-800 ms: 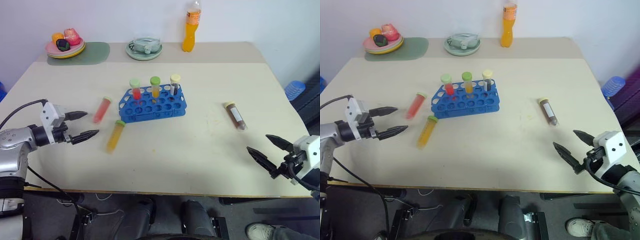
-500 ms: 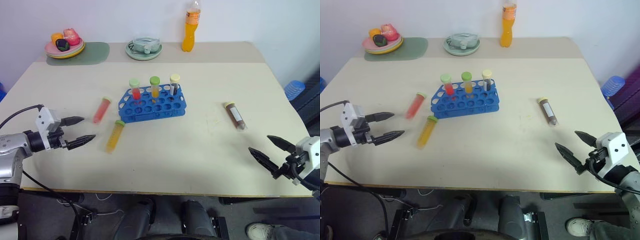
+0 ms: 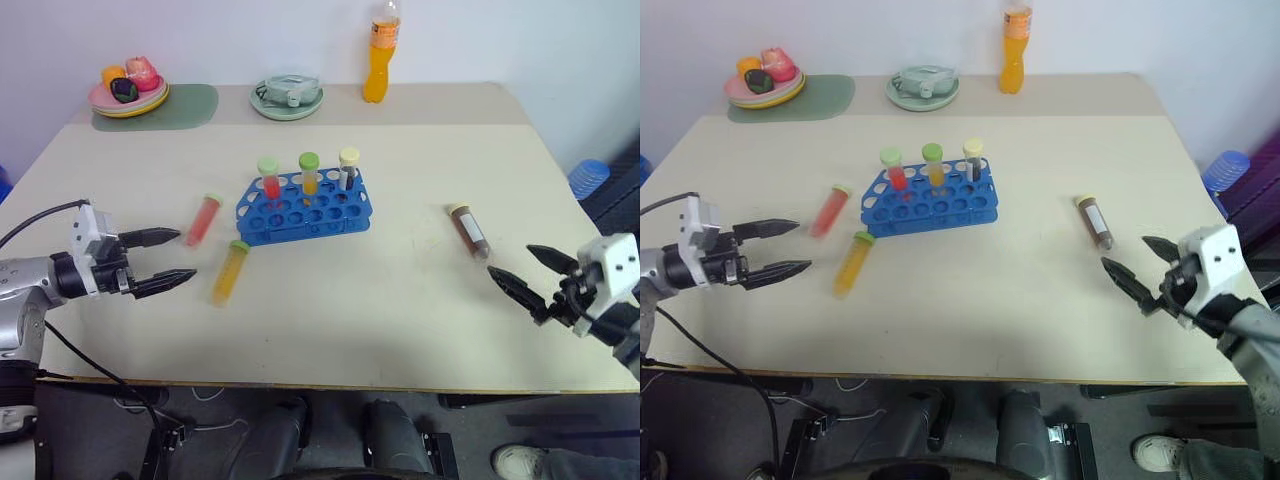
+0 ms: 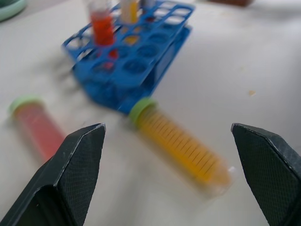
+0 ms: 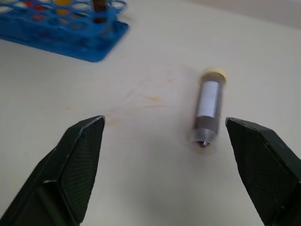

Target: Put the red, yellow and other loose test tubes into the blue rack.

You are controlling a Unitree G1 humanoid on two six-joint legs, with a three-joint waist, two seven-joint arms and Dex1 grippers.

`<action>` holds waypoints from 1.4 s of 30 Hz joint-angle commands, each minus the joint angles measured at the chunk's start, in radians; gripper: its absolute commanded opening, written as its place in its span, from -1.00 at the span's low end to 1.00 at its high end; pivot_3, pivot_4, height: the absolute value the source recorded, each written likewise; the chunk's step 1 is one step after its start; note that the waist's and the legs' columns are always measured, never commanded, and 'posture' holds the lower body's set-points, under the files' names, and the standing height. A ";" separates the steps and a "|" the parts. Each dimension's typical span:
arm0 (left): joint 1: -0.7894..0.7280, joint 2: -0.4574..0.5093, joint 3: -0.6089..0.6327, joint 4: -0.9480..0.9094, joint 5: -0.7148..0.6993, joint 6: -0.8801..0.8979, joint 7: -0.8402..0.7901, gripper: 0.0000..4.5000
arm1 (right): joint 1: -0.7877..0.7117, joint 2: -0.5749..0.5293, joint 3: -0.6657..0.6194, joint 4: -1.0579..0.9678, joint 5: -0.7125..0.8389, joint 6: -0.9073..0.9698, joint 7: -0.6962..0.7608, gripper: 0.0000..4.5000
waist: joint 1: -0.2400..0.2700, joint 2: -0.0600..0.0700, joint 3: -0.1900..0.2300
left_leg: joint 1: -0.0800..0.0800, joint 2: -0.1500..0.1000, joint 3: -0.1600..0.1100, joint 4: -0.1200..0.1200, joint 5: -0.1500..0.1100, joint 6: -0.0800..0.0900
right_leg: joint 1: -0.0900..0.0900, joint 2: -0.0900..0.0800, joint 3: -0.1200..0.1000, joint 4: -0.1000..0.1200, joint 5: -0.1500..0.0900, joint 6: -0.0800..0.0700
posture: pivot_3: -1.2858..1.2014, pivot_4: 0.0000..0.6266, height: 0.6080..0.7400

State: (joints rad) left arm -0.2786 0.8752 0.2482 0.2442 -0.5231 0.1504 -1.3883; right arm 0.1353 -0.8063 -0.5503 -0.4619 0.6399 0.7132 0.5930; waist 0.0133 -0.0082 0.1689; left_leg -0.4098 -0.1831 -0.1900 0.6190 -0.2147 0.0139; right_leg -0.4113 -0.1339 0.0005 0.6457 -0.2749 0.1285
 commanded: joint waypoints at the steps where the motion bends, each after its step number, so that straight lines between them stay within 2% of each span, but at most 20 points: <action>1: -0.046 -0.011 -0.027 -0.061 -0.024 -0.005 -0.054 0.95 | -0.186 -0.086 0.050 0.008 0.064 0.238 -0.100 0.87 | -0.001 0.000 0.000 | 0.000 0.000 0.001 0.000 0.000 0.000 | 0.000 0.000 0.000 0.000 0.000 0.000 | 0.03 -0.52 1.00; 4: -0.093 -0.029 -0.068 -0.088 -0.029 0.000 -0.090 0.95 | -0.409 -0.128 0.134 0.114 0.104 0.394 -0.115 0.87 | -0.005 0.002 0.001 | -0.001 0.001 0.003 -0.001 0.000 0.000 | -0.002 0.000 0.001 -0.001 0.001 -0.001 | 0.03 -0.52 1.00; 8: -0.155 -0.061 -0.130 -0.112 -0.014 0.007 -0.110 0.95 | -0.664 -0.130 0.289 0.296 0.045 0.530 -0.151 0.87 | -0.002 0.001 0.002 | -0.001 0.002 0.004 -0.003 0.000 0.000 | -0.002 0.000 0.001 -0.002 0.002 0.001 | 0.03 -0.52 1.00; 14: -0.204 -0.129 -0.213 -0.151 0.042 -0.023 -0.072 0.95 | -0.922 -0.099 0.530 0.602 -0.092 0.578 -0.124 0.87 | -0.004 0.001 0.002 | -0.004 0.002 0.005 -0.004 0.002 -0.003 | -0.005 0.000 0.001 -0.004 0.003 0.002 | 0.03 -0.52 1.00; 23: -0.196 -0.195 -0.276 -0.209 0.093 0.020 0.034 0.95 | -1.136 -0.046 0.741 0.998 -0.304 0.411 0.033 0.87 | -0.026 0.001 0.002 | -0.013 0.002 0.007 0.001 0.005 -0.007 | -0.014 0.000 0.001 0.002 0.003 0.002 | 0.03 -0.52 1.00; 31: -0.153 -0.247 -0.314 -0.294 0.104 0.057 0.127 0.95 | -1.307 0.065 0.825 1.374 -0.484 0.243 0.154 0.87 | -0.034 0.001 0.002 | -0.014 0.002 0.007 0.008 0.005 -0.007 | -0.014 0.002 0.001 0.005 0.008 0.002 | 0.03 -0.52 1.00; 40: -0.103 -0.232 -0.307 -0.351 0.102 0.097 0.155 0.95 | -1.429 0.169 0.872 1.628 -0.644 0.148 0.264 0.87 | -0.034 0.002 0.002 | -0.014 0.002 0.006 0.009 0.006 -0.009 | -0.015 0.003 0.001 0.006 0.008 0.002 | 0.03 -0.52 1.00; 42: -0.094 -0.229 -0.306 -0.360 0.101 0.102 0.161 1.00 | -1.443 0.184 0.871 1.666 -0.669 0.136 0.278 0.64 | -0.033 0.002 0.002 | -0.014 0.002 0.006 0.009 0.006 -0.009 | -0.015 0.003 0.001 0.007 0.008 0.002 | 0.03 -0.52 1.00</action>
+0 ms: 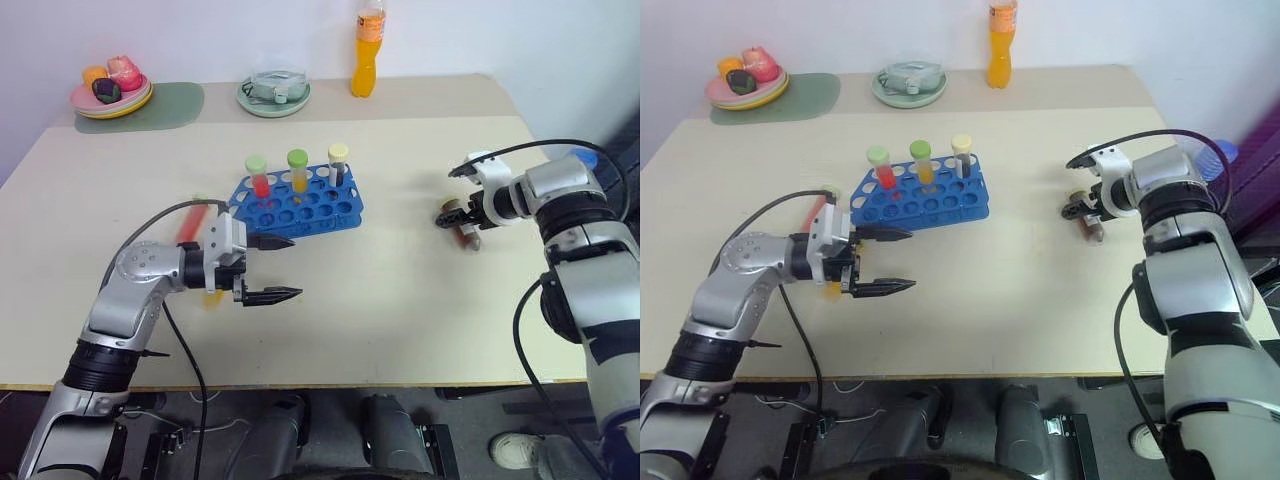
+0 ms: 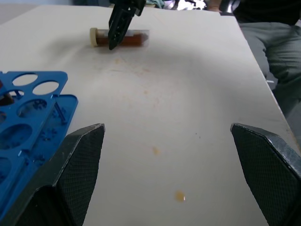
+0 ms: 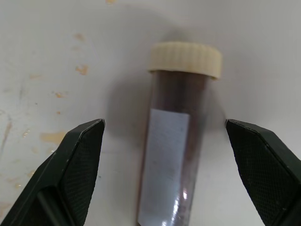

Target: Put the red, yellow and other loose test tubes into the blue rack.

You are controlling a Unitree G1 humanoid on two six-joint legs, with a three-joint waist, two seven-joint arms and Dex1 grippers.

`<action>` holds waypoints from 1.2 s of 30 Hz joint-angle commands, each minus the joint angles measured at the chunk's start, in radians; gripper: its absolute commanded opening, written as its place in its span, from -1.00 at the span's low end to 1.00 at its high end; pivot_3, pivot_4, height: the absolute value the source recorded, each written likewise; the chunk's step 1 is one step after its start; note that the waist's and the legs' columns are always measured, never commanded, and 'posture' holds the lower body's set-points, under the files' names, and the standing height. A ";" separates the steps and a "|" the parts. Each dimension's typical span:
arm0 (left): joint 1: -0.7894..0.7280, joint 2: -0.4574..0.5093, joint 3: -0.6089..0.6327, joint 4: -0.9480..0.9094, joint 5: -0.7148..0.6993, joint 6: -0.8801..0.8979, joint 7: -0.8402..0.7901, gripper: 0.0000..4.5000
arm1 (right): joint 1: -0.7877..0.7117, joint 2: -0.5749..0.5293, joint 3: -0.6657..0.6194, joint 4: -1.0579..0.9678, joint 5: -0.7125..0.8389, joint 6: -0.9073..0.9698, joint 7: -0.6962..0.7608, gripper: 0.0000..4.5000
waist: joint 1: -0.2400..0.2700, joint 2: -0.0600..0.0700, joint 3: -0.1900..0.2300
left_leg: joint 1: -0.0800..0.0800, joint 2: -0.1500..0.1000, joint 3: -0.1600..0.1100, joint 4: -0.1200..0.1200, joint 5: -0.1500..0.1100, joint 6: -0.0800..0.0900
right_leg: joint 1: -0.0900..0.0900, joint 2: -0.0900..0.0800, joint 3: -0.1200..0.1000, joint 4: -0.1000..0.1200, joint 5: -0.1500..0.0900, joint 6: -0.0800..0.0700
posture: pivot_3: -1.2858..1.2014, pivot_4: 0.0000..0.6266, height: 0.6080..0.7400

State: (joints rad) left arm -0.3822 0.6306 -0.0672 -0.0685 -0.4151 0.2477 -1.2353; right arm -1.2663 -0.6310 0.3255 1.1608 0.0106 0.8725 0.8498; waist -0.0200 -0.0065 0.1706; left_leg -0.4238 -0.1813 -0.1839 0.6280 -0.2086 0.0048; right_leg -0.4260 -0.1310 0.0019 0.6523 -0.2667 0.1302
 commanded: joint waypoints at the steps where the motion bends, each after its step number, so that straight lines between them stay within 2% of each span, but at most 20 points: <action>1: 0.017 0.016 0.010 -0.057 -0.009 0.010 0.012 1.00 | -0.047 0.015 -0.007 0.062 -0.053 -0.026 0.024 0.51 | 0.000 0.000 0.000 | 0.000 0.000 0.000 0.000 0.000 0.000 | 0.000 0.000 0.000 0.000 0.000 0.000 | 0.03 -0.52 1.00; 6: 0.054 0.021 0.016 -0.104 -0.018 0.037 0.039 1.00 | -0.060 0.036 -0.006 0.116 -0.116 -0.054 0.031 -0.58 | -0.001 0.000 0.000 | 0.000 0.000 0.000 0.000 0.000 0.000 | 0.000 0.000 0.001 0.001 0.000 0.000 | 0.03 -0.52 1.00; 7: 0.061 0.025 0.019 -0.110 -0.017 0.041 0.043 1.00 | -0.060 0.037 -0.005 0.119 -0.126 -0.065 0.036 -0.65 | -0.001 0.000 0.000 | 0.000 0.000 0.000 0.000 0.000 0.000 | 0.000 0.000 0.001 0.001 0.000 0.000 | 0.03 -0.52 1.00; 12: 0.085 0.035 0.023 -0.126 -0.016 0.049 0.061 1.00 | -0.052 0.031 0.028 0.106 -0.191 -0.150 0.116 -0.65 | -0.001 0.000 0.000 | 0.000 0.000 0.000 0.000 0.000 -0.001 | 0.000 0.002 0.003 0.002 0.000 0.000 | 0.03 -0.52 1.00; 16: 0.084 0.032 0.028 -0.119 -0.017 0.048 0.080 1.00 | -0.019 -0.006 0.006 -0.018 -0.167 -0.236 0.283 -0.65 | -0.001 0.001 0.000 | 0.000 0.000 0.000 0.000 0.000 -0.001 | -0.001 0.002 0.003 0.002 0.000 0.000 | 0.03 -0.52 1.00; 18: 0.090 0.031 0.036 -0.104 -0.014 0.039 0.090 1.00 | 0.075 -0.060 -0.033 -0.243 -0.091 -0.223 0.425 -0.65 | -0.001 0.001 0.000 | 0.000 0.000 0.001 0.000 0.000 -0.001 | -0.002 0.002 0.004 0.002 0.000 0.000 | 0.03 -0.52 1.00; 20: 0.104 0.028 0.048 -0.085 -0.009 0.022 0.105 1.00 | 0.234 -0.113 -0.125 -0.591 0.042 -0.131 0.505 -0.65 | 0.005 0.001 0.000 | 0.000 0.000 0.001 0.000 0.000 -0.001 | -0.002 0.002 0.004 0.002 0.000 0.000 | 0.03 -0.52 1.00; 24: 0.120 0.007 0.077 -0.038 0.006 -0.026 0.147 1.00 | 0.484 -0.026 -0.391 -1.071 0.288 -0.035 0.394 -0.65 | 0.004 0.001 0.000 | -0.001 0.001 0.000 0.001 0.000 -0.001 | -0.003 0.002 0.004 0.002 0.000 0.000 | 0.03 -0.52 1.00; 26: 0.116 -0.018 0.100 -0.007 0.005 -0.055 0.180 1.00 | 0.572 0.071 -0.465 -1.215 0.358 -0.048 0.297 -0.65 | 0.001 0.001 0.000 | -0.001 0.001 0.001 0.001 0.000 0.000 | -0.003 0.002 0.005 0.003 0.000 -0.001 | 0.03 -0.52 1.00; 27: 0.108 -0.033 0.111 0.014 0.010 -0.078 0.202 1.00 | 0.619 0.119 -0.471 -1.258 0.345 -0.120 0.236 -0.65 | 0.003 0.001 0.000 | -0.001 0.001 0.001 0.001 -0.001 0.002 | -0.002 0.002 0.005 0.003 0.001 -0.001 | 0.03 -0.52 1.00; 30: 0.061 -0.086 0.156 0.090 0.018 -0.151 0.277 1.00 | 0.721 0.227 -0.409 -1.290 0.239 -0.372 0.078 -0.65 | 0.009 0.001 -0.001 | 0.001 0.001 0.001 0.002 -0.002 0.004 | -0.001 0.002 0.005 0.003 0.002 -0.001 | 0.03 -0.52 1.00; 33: 0.028 -0.122 0.181 0.134 0.033 -0.209 0.341 1.00 | 0.731 0.351 -0.371 -1.196 0.156 -0.615 -0.088 -0.65 | 0.008 0.001 -0.001 | 0.001 0.001 0.001 0.003 0.000 0.000 | -0.001 0.002 0.005 0.003 0.003 -0.001 | 0.03 -0.52 1.00; 36: 0.006 -0.143 0.199 0.152 0.033 -0.229 0.378 1.00 | 0.719 0.420 -0.341 -1.088 0.106 -0.810 -0.171 -0.65 | 0.004 0.001 -0.001 | 0.001 0.001 0.002 0.003 0.001 -0.002 | -0.001 0.003 0.007 0.004 0.003 0.000 | 0.03 -0.52 1.00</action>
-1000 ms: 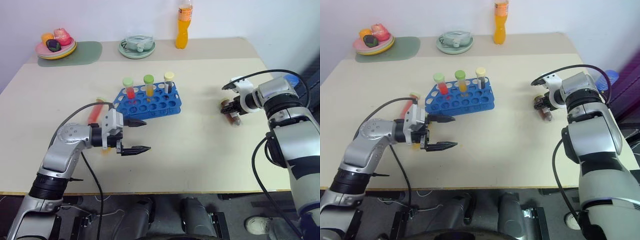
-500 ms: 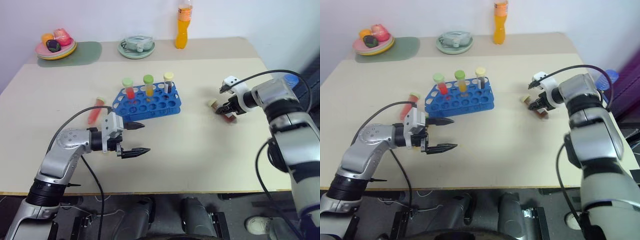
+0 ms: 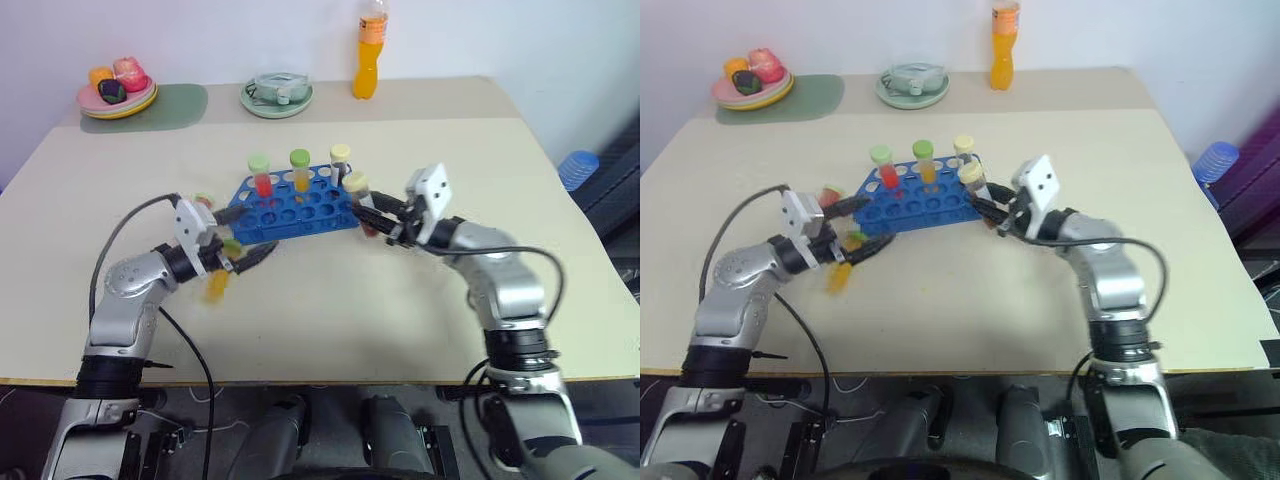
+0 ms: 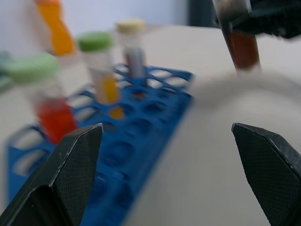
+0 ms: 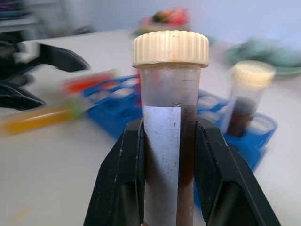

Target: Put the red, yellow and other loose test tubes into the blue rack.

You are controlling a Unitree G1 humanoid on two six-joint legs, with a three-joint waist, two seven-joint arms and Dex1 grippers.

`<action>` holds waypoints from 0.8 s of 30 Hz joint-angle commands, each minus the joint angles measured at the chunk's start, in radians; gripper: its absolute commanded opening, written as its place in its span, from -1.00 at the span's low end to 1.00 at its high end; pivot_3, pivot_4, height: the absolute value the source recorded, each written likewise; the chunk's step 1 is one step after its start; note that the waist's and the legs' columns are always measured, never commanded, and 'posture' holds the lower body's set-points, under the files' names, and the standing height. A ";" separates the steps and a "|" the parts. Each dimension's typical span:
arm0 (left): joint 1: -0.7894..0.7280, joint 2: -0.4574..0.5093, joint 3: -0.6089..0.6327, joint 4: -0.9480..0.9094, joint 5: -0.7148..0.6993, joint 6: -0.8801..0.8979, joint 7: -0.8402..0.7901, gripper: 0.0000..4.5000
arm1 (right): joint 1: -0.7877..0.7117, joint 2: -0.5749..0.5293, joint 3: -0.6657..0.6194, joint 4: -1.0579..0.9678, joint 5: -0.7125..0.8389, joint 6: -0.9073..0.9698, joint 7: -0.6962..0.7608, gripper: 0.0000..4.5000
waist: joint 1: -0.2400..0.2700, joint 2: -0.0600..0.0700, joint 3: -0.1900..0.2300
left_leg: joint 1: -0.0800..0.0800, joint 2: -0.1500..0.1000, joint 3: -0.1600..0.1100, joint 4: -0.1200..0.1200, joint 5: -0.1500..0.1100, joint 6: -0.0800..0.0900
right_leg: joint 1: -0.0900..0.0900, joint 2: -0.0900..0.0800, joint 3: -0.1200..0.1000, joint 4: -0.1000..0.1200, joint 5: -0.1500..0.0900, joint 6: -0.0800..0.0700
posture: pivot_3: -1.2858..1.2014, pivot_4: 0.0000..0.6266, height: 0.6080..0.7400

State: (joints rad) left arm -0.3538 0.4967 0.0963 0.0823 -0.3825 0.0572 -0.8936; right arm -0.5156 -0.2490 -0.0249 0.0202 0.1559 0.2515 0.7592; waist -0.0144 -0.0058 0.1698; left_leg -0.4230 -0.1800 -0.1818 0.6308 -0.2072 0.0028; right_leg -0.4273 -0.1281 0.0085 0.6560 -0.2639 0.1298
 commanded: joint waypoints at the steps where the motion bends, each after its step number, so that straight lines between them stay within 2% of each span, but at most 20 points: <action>1: -0.029 -0.014 0.041 0.012 0.009 -0.051 0.053 1.00 | -0.047 0.076 0.008 0.125 -0.050 -0.265 -0.130 -0.65 | -0.004 0.000 0.000 | 0.000 0.000 0.000 0.000 0.000 0.000 | 0.000 0.000 0.000 0.000 0.000 0.000 | 0.03 -0.52 1.00; 5: -0.039 -0.012 0.041 0.028 0.015 -0.073 0.069 1.00 | -0.106 0.152 0.005 0.347 -0.088 -0.473 -0.257 -0.65 | -0.010 0.000 0.000 | 0.004 0.001 0.002 -0.002 0.000 -0.001 | 0.001 0.004 0.004 0.002 0.000 0.000 | 0.03 -0.52 1.00; 9: -0.034 -0.006 0.038 0.019 0.010 -0.070 0.065 1.00 | -0.167 0.191 0.006 0.498 -0.100 -0.589 -0.333 -0.65 | -0.010 0.000 0.000 | 0.004 0.001 0.003 -0.002 0.000 -0.001 | 0.000 0.006 0.007 0.003 0.000 0.000 | 0.03 -0.52 1.00; 24: 0.055 0.037 0.078 -0.027 -0.003 -0.060 0.071 1.00 | -0.264 0.255 0.034 0.779 -0.100 -0.749 -0.342 -0.65 | -0.037 0.000 0.000 | 0.011 0.004 0.008 -0.006 0.001 -0.002 | 0.000 0.009 0.014 0.006 0.000 0.000 | 0.03 -0.52 1.00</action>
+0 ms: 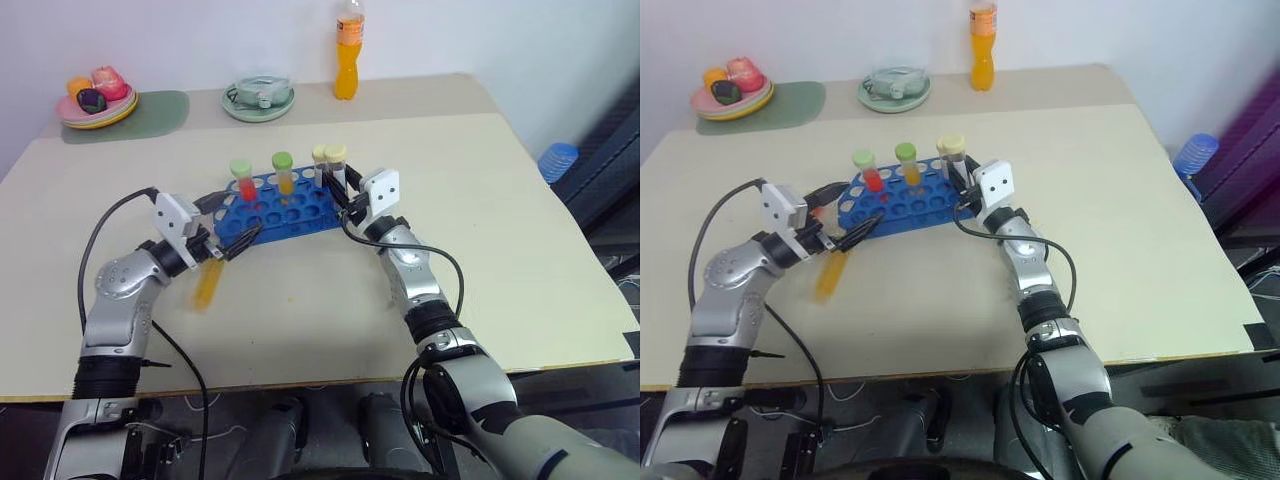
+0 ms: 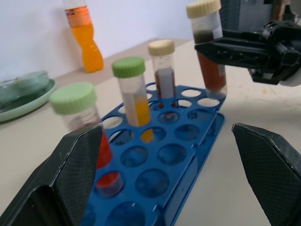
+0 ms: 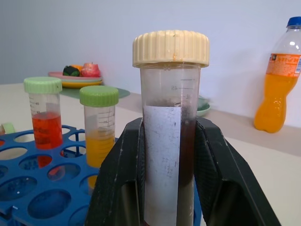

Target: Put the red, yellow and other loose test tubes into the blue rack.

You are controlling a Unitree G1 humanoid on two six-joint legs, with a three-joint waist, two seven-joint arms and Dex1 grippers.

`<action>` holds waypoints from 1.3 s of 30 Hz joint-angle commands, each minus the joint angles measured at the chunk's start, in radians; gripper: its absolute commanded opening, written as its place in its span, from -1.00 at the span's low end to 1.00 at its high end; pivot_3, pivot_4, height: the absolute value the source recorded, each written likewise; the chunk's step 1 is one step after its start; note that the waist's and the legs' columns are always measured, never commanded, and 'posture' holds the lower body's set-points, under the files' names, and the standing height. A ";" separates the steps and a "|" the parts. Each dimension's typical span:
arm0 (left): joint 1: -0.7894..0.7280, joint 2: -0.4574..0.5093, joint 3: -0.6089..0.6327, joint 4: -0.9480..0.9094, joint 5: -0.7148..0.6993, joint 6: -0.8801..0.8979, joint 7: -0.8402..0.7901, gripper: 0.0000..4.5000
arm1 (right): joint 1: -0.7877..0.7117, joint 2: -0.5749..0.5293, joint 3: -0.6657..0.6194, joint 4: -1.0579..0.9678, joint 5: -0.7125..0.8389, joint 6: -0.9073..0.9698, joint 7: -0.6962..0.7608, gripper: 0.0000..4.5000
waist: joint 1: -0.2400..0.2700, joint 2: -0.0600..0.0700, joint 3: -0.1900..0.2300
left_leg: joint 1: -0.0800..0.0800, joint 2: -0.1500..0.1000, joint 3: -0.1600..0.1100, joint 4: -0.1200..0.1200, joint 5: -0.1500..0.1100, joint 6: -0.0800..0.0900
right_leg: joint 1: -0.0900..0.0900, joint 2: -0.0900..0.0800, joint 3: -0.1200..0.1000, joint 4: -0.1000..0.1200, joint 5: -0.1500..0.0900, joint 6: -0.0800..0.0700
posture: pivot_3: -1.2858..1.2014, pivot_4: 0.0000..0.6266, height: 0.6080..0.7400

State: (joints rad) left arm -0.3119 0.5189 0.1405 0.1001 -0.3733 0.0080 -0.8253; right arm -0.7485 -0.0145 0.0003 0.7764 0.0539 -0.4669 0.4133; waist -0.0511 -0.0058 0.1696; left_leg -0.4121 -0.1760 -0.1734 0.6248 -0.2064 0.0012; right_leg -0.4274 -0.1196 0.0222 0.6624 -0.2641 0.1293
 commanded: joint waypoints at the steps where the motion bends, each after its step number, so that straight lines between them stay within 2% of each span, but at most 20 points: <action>1: 0.021 0.016 0.036 -0.051 -0.013 -0.010 0.004 1.00 | -0.039 0.025 0.009 0.039 0.002 -0.038 0.003 -0.65 | 0.000 0.000 0.000 | 0.001 0.000 0.001 0.000 0.000 0.000 | 0.000 0.000 0.000 0.000 0.000 0.000 | 0.03 -0.52 1.00; 14: 0.074 0.035 0.057 -0.091 -0.019 0.008 0.017 1.00 | -0.122 0.064 0.003 0.224 -0.005 -0.109 -0.002 -0.65 | -0.018 0.000 0.000 | 0.003 0.001 0.002 -0.004 0.000 0.000 | 0.000 0.001 0.002 0.000 0.000 0.000 | 0.03 -0.52 1.00; 20: 0.083 0.027 0.053 -0.107 -0.025 0.019 0.026 1.00 | -0.108 0.083 -0.049 0.252 0.069 -0.118 0.063 -0.65 | -0.019 0.000 0.000 | 0.003 0.001 0.002 -0.005 0.000 0.000 | 0.000 0.001 0.002 0.000 0.000 0.000 | 0.03 -0.52 1.00; 27: 0.088 0.008 0.062 -0.115 -0.047 0.044 0.038 1.00 | -0.095 0.058 -0.039 0.258 0.006 -0.195 -0.002 0.84 | -0.018 0.000 0.000 | 0.003 0.001 0.002 -0.005 0.000 0.000 | 0.000 0.001 0.003 0.000 0.000 0.000 | 0.03 -0.52 1.00; 34: 0.095 -0.002 0.091 -0.140 -0.101 0.077 0.049 1.00 | -0.060 -0.008 0.007 0.200 -0.079 -0.247 -0.056 0.84 | -0.018 0.000 0.000 | 0.003 0.001 0.003 -0.005 0.000 0.000 | 0.000 0.001 0.003 0.000 0.000 0.000 | 0.03 -0.52 1.00; 39: 0.122 -0.008 0.128 -0.212 -0.148 0.160 0.112 1.00 | 0.021 -0.081 0.039 0.027 -0.062 -0.206 0.038 0.84 | -0.017 0.000 0.000 | 0.003 0.001 0.003 -0.005 0.000 0.000 | 0.000 0.001 0.003 0.000 0.000 0.000 | 0.03 -0.52 1.00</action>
State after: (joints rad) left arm -0.1968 0.5082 0.2276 -0.0630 -0.4927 0.1478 -0.7373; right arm -0.7372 -0.0815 0.0328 0.8887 -0.0245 -0.6814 0.4186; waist -0.0682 -0.0057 0.1695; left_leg -0.4087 -0.1746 -0.1707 0.6197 -0.2064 0.0011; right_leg -0.4277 -0.1187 0.0252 0.6625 -0.2642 0.1293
